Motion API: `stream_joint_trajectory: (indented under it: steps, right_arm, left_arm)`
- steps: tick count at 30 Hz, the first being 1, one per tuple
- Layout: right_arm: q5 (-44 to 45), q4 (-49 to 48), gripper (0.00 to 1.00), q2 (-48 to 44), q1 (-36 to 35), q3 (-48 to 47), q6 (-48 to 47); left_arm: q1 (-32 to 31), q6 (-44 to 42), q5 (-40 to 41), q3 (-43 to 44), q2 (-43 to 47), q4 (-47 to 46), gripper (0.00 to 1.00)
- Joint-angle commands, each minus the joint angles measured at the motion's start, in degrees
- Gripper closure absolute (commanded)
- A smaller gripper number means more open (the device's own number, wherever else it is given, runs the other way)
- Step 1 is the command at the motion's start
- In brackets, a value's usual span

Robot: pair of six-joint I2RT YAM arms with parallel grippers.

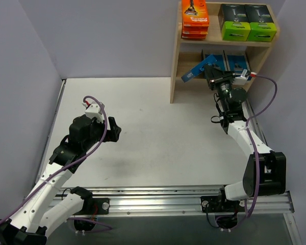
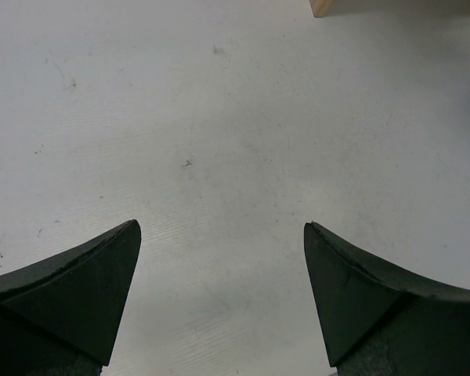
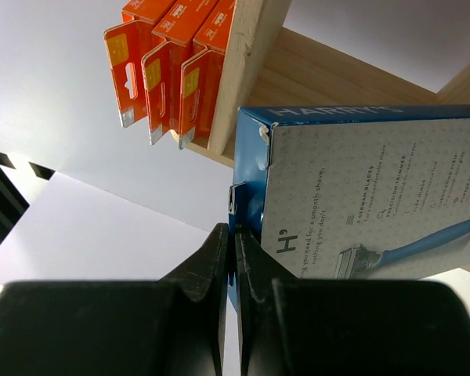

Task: Place and organize the shaving razors onto the shelf
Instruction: Place the shaving razor onto shelf

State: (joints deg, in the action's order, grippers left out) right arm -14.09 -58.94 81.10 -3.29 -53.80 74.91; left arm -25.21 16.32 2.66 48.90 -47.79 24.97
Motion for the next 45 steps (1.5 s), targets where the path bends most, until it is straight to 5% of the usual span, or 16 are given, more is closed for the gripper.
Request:
stream_joint_trajectory:
  steps: [1,21,45]
  right_arm:
    - [-1.6,-2.1,1.00,-1.1,0.6,1.8,1.1]
    - [-7.3,-12.1,1.00,1.8,3.0,5.5,10.2]
    - [-6.3,-18.8,1.00,7.0,4.7,-2.4,15.0]
  left_arm:
    - [-0.4,0.1,-0.7,0.4,0.6,-1.4,0.06]
    - [-0.4,0.3,-1.5,0.3,0.2,-1.6,0.06]
    - [-0.4,0.2,-1.1,0.4,0.3,-1.5,0.06]
